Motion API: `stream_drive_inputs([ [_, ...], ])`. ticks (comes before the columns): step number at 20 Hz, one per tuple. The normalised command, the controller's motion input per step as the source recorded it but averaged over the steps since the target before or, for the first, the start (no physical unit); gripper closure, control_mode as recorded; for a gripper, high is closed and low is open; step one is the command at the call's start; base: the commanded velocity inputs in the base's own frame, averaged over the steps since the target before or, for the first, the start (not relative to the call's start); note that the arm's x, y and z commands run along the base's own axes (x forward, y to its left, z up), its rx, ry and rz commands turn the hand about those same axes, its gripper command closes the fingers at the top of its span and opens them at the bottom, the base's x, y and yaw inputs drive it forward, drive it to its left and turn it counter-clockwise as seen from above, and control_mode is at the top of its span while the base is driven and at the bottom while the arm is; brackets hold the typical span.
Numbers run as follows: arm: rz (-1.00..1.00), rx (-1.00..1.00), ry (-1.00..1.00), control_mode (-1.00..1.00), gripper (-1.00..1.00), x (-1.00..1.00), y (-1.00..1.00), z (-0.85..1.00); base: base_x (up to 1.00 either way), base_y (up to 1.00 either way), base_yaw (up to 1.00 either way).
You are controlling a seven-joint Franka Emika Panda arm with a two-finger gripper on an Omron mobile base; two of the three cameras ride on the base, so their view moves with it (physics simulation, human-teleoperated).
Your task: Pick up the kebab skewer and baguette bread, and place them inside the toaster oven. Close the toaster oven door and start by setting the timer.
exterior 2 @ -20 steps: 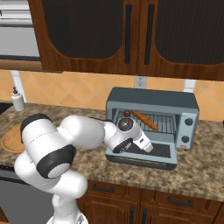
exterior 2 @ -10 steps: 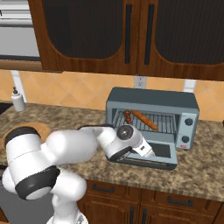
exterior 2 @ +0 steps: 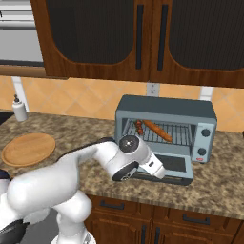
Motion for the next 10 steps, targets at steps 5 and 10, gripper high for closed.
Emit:
stream_drive_inputs([
  [5, 0.28, 0.00, 0.15, -1.00, -1.00, -0.55, 0.38, 0.00, 0.00, 0.00, 0.00],
  [10, 0.32, 0.00, 0.14, -1.00, -1.00, -0.34, 0.54, 0.01, 0.00, 0.00, 0.00],
])
